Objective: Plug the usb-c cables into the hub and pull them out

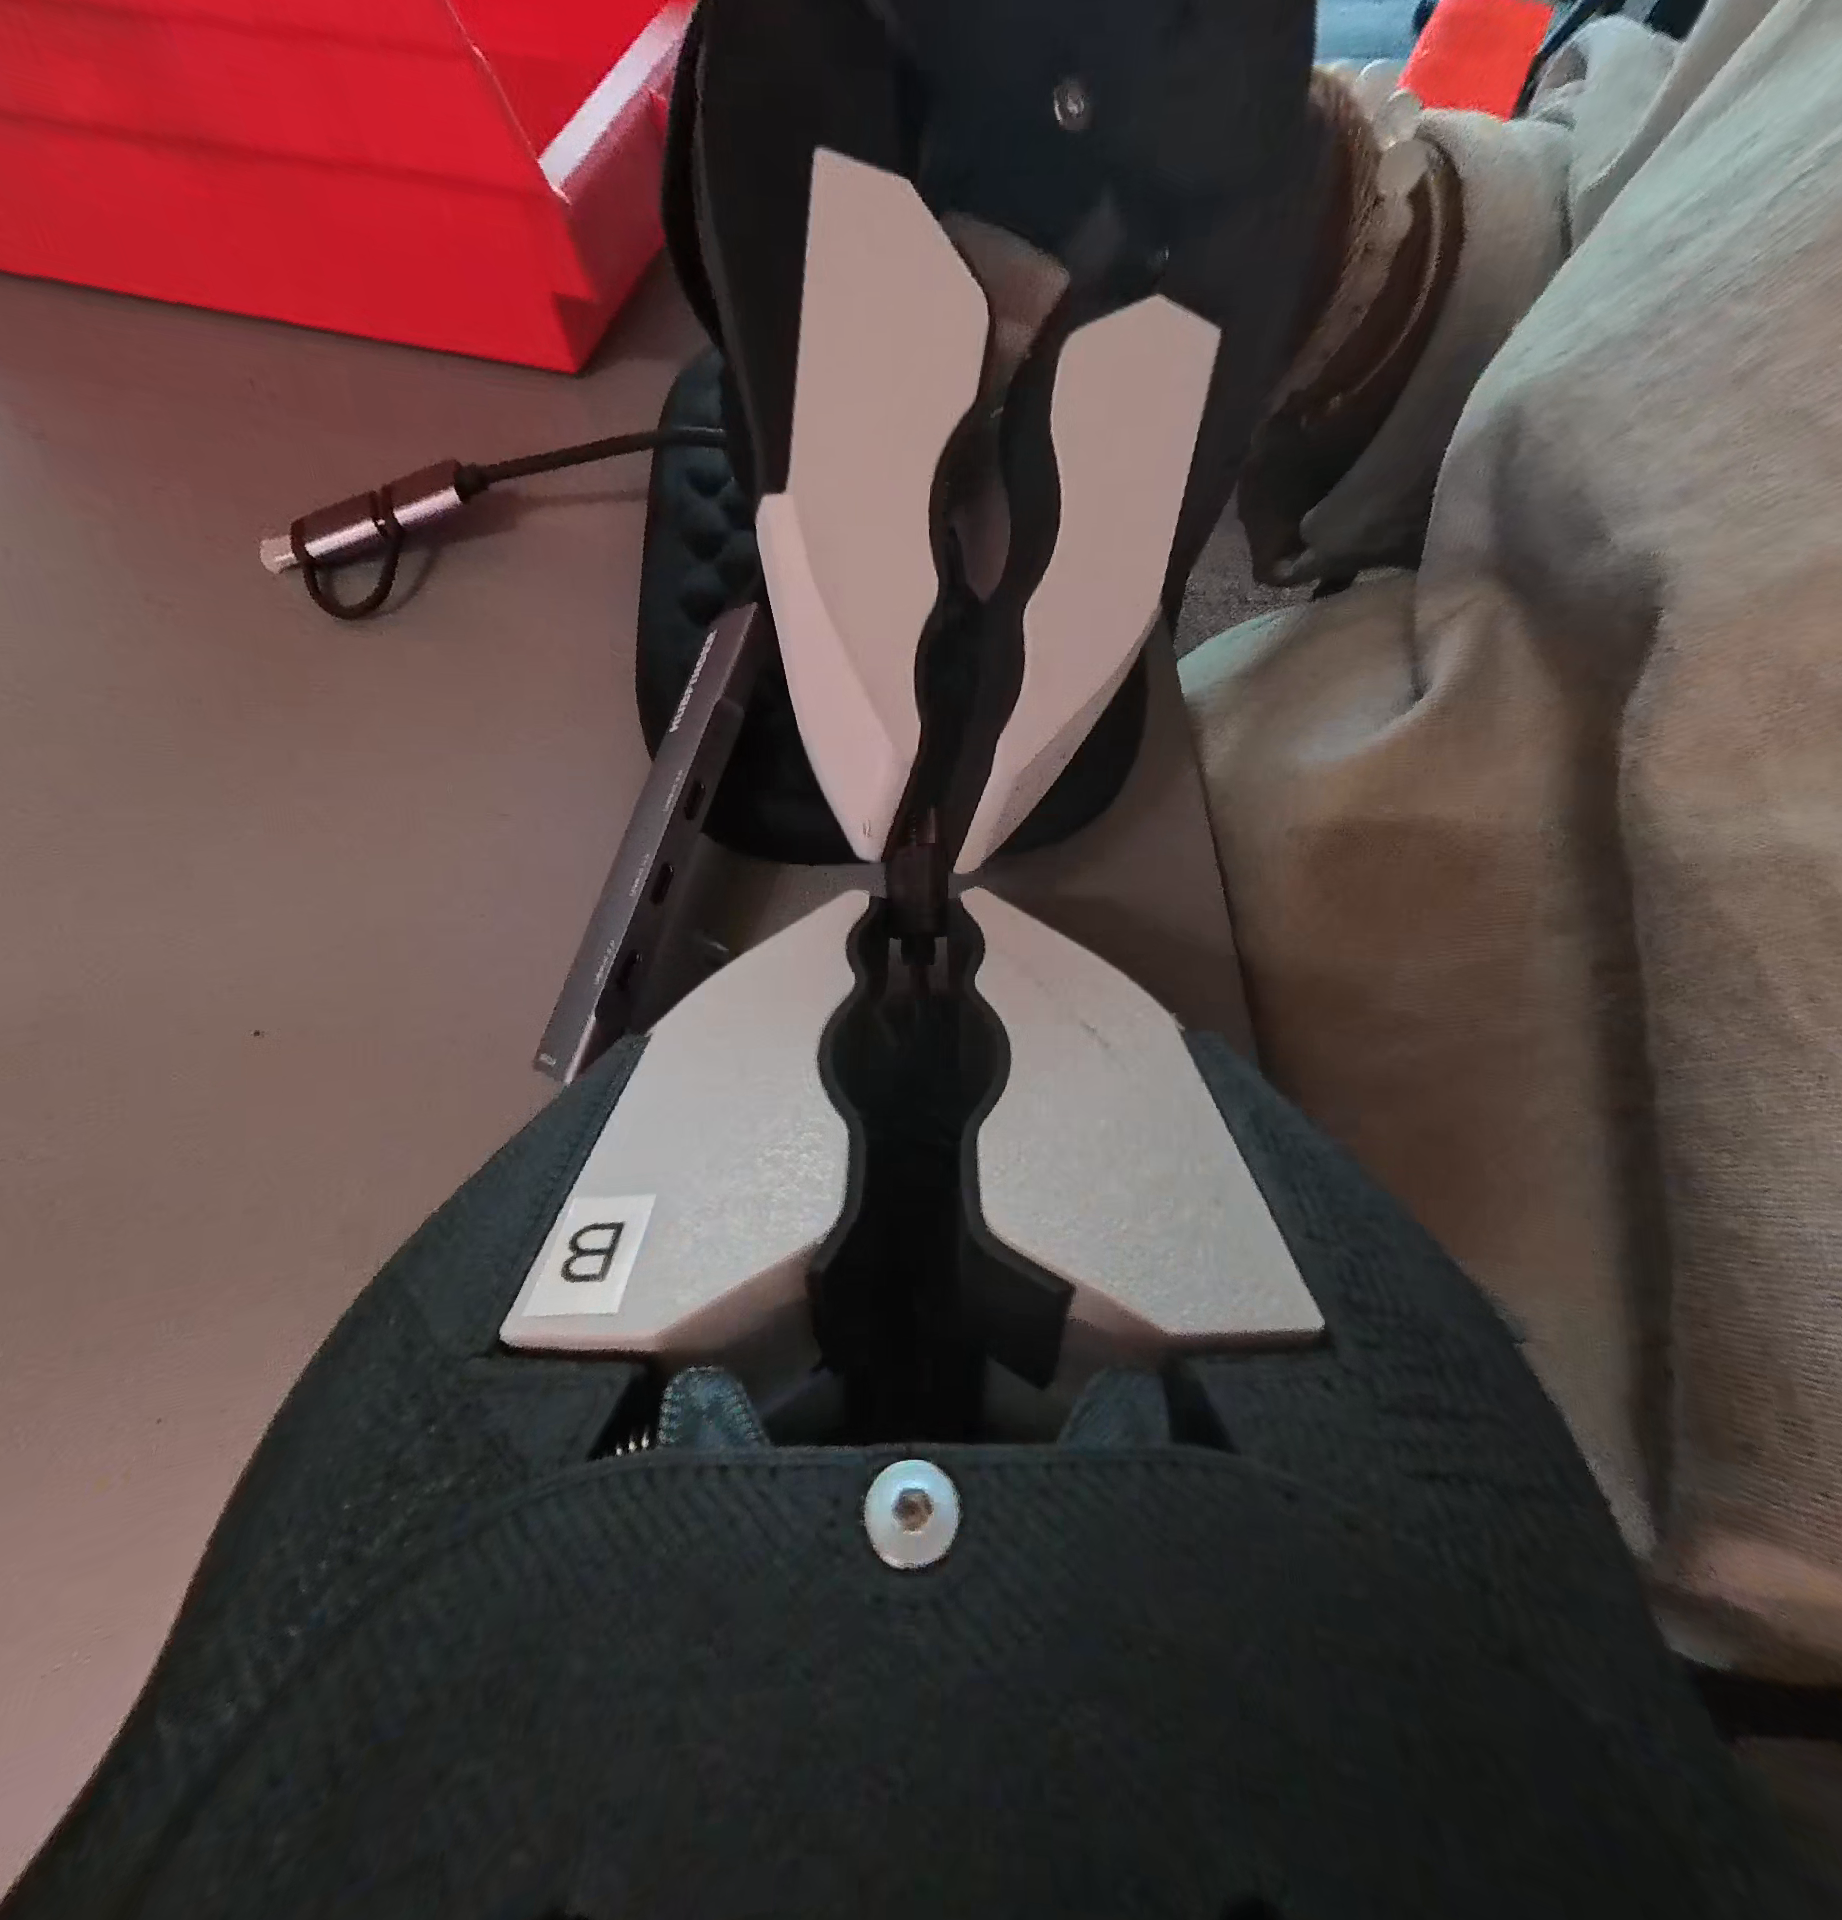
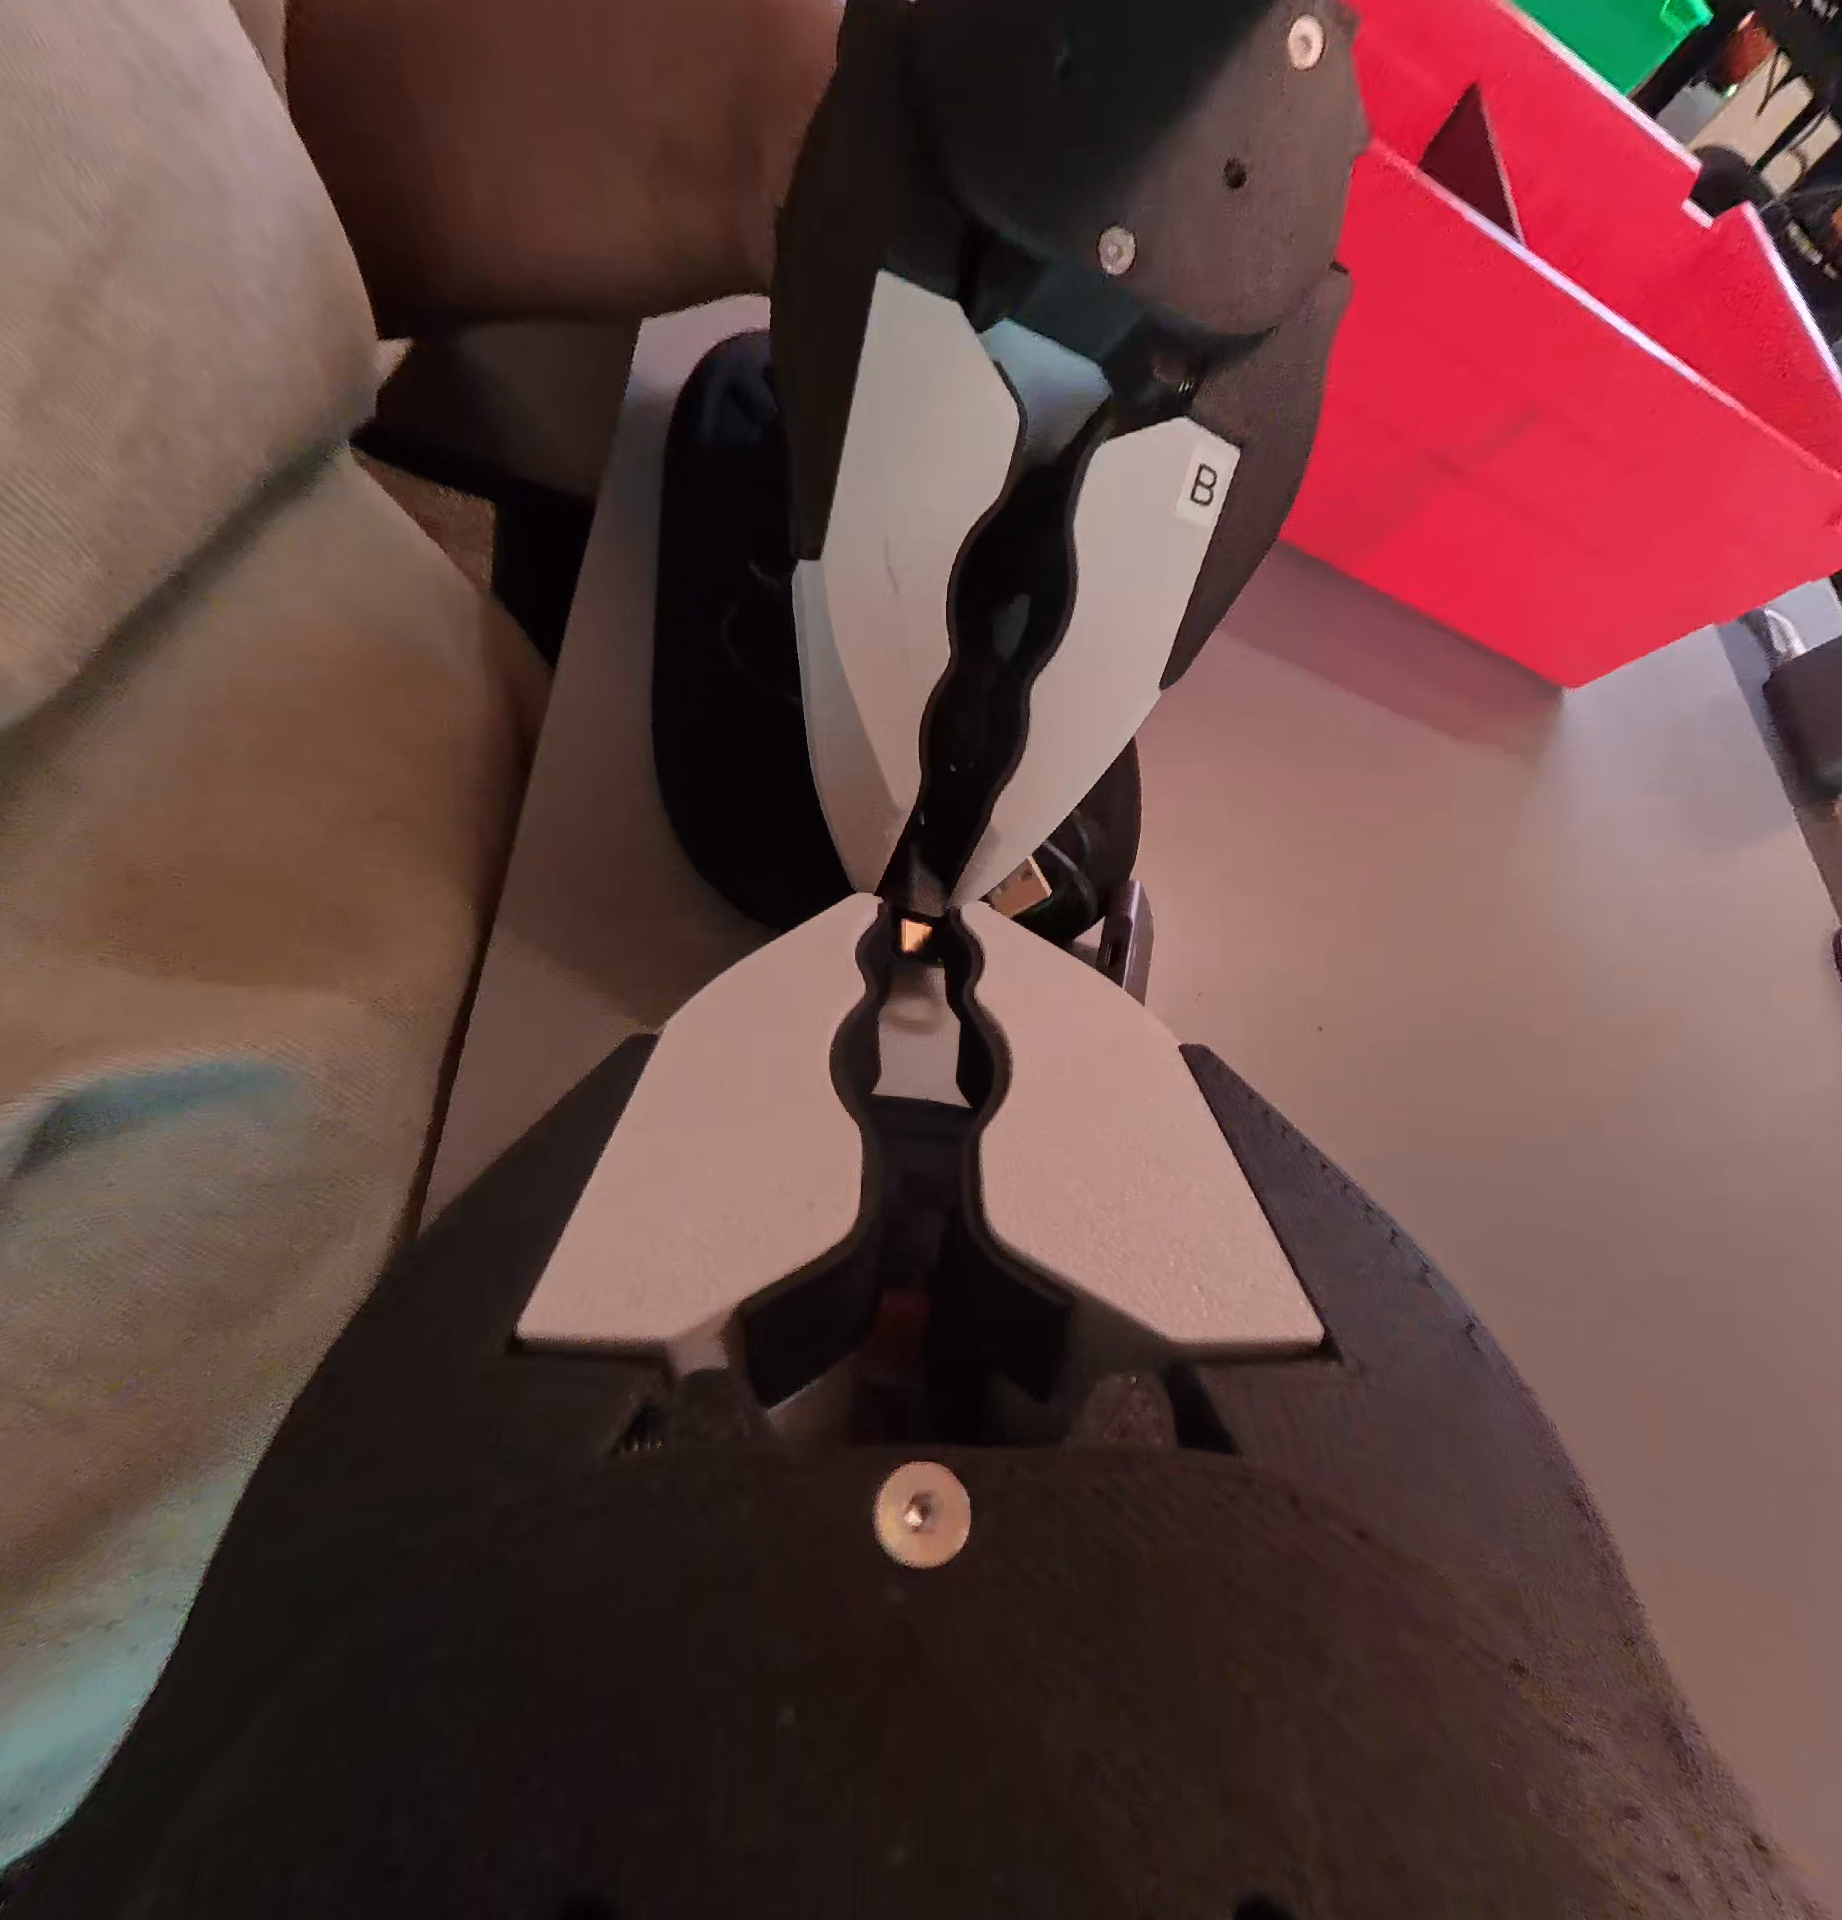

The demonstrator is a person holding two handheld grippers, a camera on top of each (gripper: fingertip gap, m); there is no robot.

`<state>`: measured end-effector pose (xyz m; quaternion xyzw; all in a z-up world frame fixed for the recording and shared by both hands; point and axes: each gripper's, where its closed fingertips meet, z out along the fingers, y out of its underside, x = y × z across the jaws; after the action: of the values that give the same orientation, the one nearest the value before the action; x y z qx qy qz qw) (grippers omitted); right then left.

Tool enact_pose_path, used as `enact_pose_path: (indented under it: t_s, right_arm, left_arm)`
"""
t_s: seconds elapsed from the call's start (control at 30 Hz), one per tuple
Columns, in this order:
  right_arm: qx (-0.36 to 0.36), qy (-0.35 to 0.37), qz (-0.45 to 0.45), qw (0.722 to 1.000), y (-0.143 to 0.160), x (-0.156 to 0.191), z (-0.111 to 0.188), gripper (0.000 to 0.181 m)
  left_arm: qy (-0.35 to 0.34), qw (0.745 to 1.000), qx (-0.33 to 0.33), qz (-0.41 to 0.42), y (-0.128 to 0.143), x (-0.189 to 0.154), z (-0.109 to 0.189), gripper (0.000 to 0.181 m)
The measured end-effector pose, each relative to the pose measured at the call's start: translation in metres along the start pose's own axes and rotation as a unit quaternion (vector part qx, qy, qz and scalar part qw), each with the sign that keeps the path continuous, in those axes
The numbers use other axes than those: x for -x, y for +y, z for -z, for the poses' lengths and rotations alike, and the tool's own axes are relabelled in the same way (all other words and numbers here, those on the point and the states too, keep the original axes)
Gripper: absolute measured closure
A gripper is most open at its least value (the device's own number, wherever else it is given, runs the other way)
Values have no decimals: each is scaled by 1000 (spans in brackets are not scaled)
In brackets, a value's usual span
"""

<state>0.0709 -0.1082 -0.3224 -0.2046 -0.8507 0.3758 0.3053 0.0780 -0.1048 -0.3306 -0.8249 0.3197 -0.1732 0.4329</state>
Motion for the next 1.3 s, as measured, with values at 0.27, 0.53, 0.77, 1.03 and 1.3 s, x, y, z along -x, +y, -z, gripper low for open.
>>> enact_pose_path:
  t_s: [0.27,0.53,0.77,1.03,1.3]
  right_arm:
    - [46,0,12,999,11,3,-8,172]
    - [76,1,18,997,17,5,-13,172]
    - [71,-2,5,997,17,5,-13,172]
    - [58,-10,-6,998,15,6,-13,172]
    - [59,8,-17,998,15,-1,-9,167]
  left_arm:
    - [-8,1000,26,-3,8,2,-4,172]
    - [-18,999,45,-6,13,3,-7,172]
    - [-27,999,40,-14,13,4,-7,172]
    - [-32,999,35,-25,13,3,-6,172]
    - [-53,998,36,-18,11,8,-5,172]
